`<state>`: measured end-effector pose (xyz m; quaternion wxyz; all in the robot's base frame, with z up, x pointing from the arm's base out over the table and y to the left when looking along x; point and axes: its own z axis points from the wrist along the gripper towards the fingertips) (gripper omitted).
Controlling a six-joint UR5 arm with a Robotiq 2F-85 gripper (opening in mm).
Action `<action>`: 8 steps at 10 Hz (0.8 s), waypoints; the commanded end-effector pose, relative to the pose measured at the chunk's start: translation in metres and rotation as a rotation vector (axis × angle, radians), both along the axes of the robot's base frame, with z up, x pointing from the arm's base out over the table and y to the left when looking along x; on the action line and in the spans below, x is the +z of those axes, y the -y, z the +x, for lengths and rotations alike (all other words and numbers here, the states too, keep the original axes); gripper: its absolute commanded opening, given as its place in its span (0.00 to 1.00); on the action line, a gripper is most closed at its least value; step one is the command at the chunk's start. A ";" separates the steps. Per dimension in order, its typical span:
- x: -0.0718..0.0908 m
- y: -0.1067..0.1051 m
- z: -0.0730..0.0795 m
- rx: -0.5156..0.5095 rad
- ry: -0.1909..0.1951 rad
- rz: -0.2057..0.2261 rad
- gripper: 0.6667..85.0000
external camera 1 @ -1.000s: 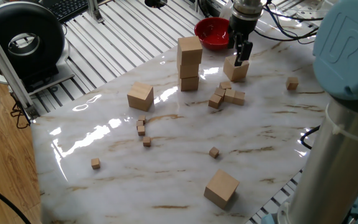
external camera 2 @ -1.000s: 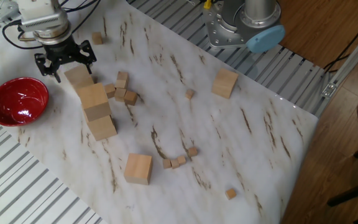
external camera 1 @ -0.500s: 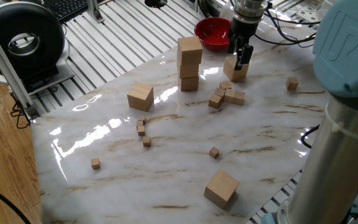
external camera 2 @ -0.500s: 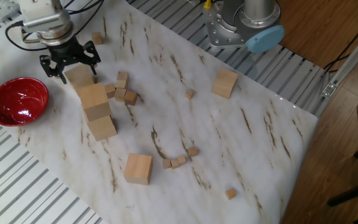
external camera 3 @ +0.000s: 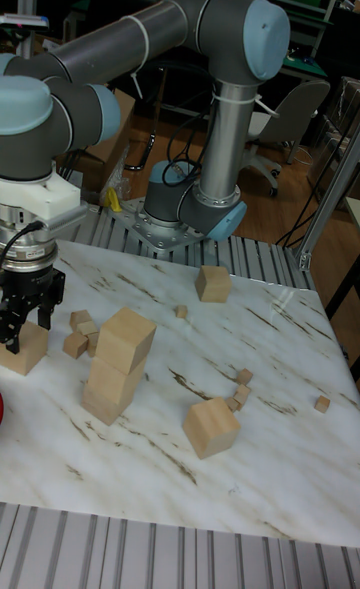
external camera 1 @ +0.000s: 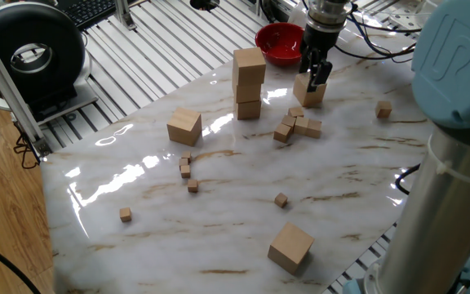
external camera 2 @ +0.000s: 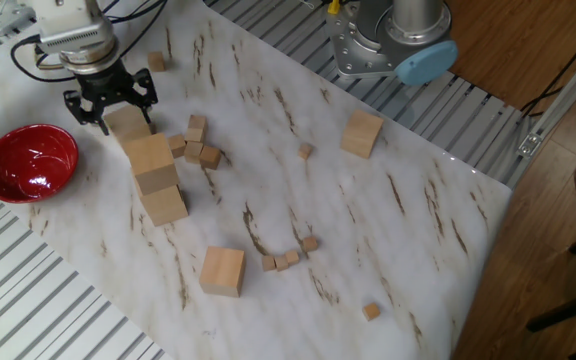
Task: Stack the blocks in a vertical line of five
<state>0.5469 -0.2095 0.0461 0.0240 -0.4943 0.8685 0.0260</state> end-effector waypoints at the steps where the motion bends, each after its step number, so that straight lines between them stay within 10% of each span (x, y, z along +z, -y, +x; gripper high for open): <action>1: 0.001 0.011 0.005 -0.008 0.020 -0.037 0.59; 5: 0.002 0.003 0.004 -0.068 0.018 -0.032 0.36; 8: 0.021 0.022 0.000 -0.102 0.001 -0.110 0.09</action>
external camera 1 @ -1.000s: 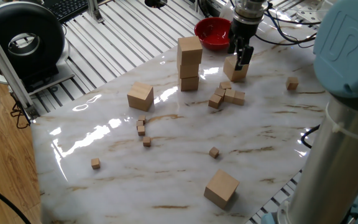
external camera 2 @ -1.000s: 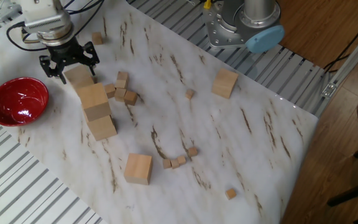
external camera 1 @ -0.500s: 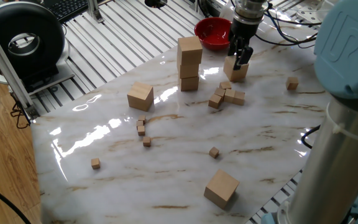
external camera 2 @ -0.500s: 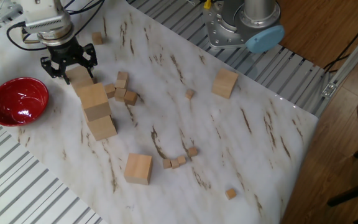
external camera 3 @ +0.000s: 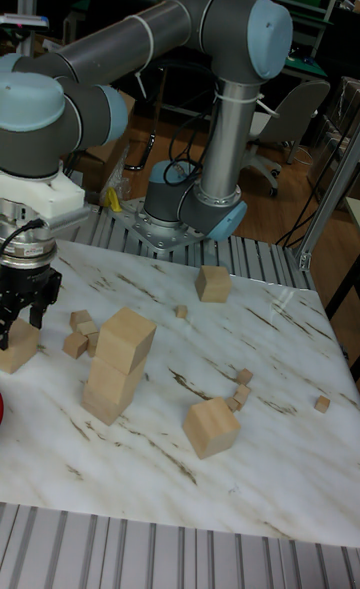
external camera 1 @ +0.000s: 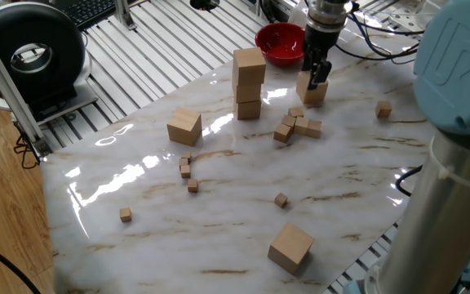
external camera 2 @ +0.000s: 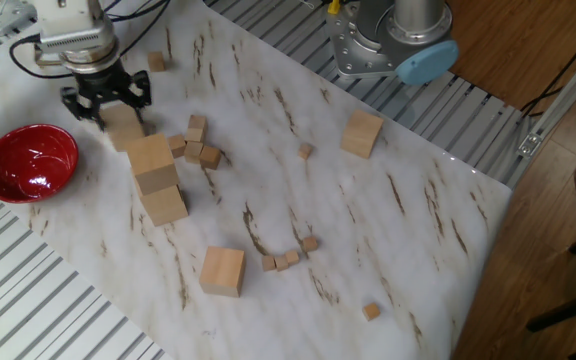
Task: Stack the blocks in a vertical line of five
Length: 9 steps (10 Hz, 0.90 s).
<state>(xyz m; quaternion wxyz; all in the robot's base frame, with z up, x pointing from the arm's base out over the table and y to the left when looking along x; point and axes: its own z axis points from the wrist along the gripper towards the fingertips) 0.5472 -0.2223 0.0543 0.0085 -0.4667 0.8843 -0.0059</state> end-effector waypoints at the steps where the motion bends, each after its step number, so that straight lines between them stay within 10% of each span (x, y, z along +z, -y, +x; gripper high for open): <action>1: 0.015 0.011 -0.001 -0.046 -0.008 -0.042 0.04; 4: 0.036 0.007 0.015 -0.071 0.023 -0.035 0.00; 9: 0.117 -0.001 0.058 -0.113 0.092 -0.012 0.00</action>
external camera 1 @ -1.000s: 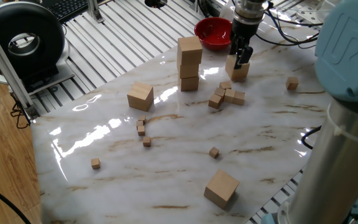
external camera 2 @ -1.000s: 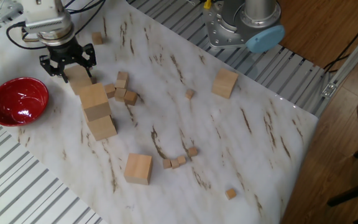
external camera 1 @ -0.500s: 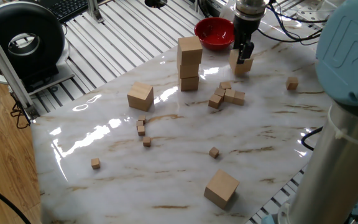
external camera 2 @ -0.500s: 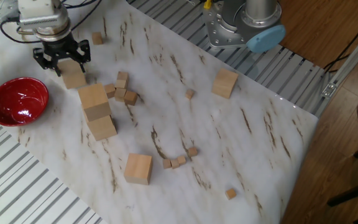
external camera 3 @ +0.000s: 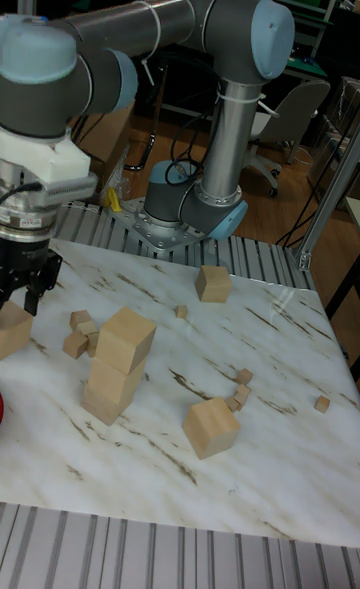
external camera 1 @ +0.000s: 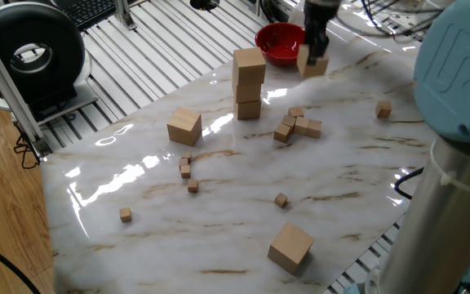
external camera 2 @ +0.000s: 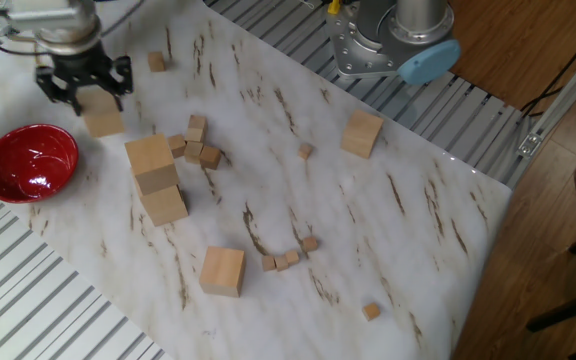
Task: Stack the blocks in a vertical line of five
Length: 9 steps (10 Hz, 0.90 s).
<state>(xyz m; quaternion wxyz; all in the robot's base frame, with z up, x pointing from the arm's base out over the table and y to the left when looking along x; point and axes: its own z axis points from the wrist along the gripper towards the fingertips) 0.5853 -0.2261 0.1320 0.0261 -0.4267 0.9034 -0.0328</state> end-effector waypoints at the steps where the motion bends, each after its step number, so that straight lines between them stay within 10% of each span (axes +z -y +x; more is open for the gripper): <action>1: 0.057 -0.010 0.028 -0.033 0.053 0.025 0.00; 6: 0.095 -0.052 0.050 -0.088 0.083 0.000 0.00; 9: 0.099 -0.058 0.073 -0.013 0.172 0.015 0.00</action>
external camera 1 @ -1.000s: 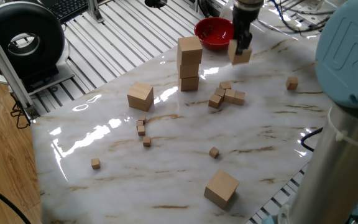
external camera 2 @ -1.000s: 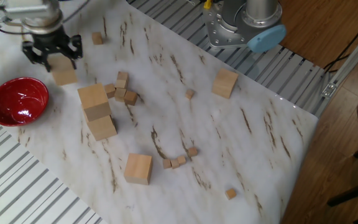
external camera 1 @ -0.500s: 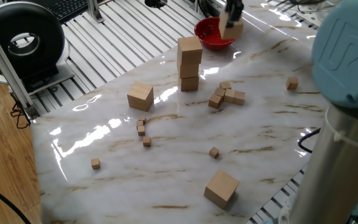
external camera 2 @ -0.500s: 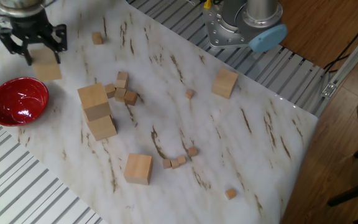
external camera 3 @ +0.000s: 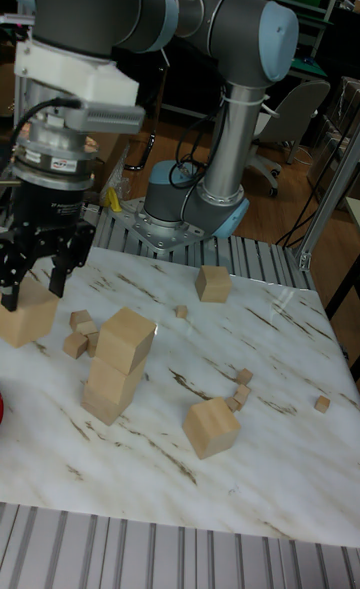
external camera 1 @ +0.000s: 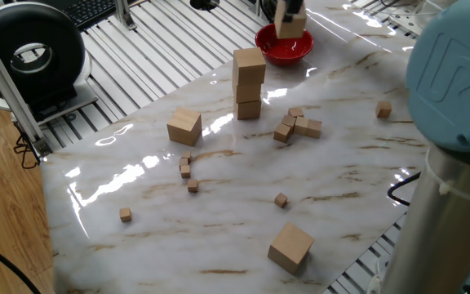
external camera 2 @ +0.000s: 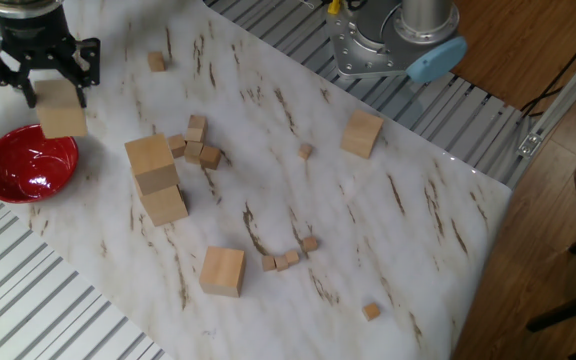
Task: Stack the blocks in a vertical line of five
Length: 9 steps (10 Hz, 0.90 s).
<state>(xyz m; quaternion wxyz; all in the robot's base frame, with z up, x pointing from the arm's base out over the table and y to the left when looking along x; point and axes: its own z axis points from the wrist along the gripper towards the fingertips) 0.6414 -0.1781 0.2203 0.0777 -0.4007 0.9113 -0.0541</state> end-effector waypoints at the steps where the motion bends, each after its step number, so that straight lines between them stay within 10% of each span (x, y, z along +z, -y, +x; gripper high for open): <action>1: 0.013 -0.018 0.026 0.070 0.094 0.026 0.00; 4: 0.016 -0.039 0.033 0.048 0.124 0.114 0.00; 9: 0.021 -0.039 0.023 0.060 0.080 0.108 0.00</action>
